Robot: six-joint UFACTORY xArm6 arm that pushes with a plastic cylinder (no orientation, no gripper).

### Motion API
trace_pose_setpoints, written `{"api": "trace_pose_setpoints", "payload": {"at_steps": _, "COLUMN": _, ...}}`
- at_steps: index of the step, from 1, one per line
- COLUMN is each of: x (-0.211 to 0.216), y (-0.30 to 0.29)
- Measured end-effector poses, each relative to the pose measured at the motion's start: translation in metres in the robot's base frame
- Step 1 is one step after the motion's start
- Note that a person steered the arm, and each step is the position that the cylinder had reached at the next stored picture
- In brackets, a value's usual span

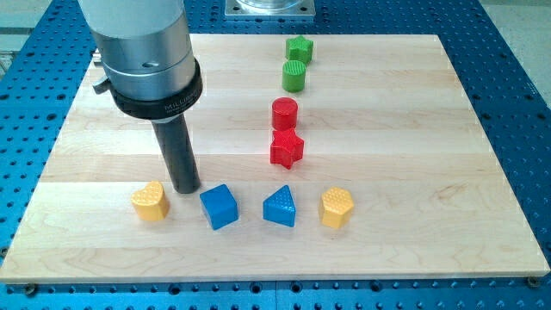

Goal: Move the green star towards the top left of the board

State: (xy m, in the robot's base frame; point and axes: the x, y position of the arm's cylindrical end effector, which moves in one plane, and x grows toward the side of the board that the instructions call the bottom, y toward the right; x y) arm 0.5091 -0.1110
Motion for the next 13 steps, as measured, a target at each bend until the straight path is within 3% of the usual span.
{"api": "trace_pose_setpoints", "payload": {"at_steps": 6, "x": 0.01, "y": -0.01}}
{"api": "trace_pose_setpoints", "payload": {"at_steps": 7, "x": -0.042, "y": -0.003}}
{"api": "trace_pose_setpoints", "payload": {"at_steps": 9, "x": -0.175, "y": 0.073}}
{"api": "trace_pose_setpoints", "payload": {"at_steps": 10, "x": -0.217, "y": 0.093}}
{"api": "trace_pose_setpoints", "payload": {"at_steps": 12, "x": -0.217, "y": 0.1}}
{"api": "trace_pose_setpoints", "payload": {"at_steps": 13, "x": -0.213, "y": 0.143}}
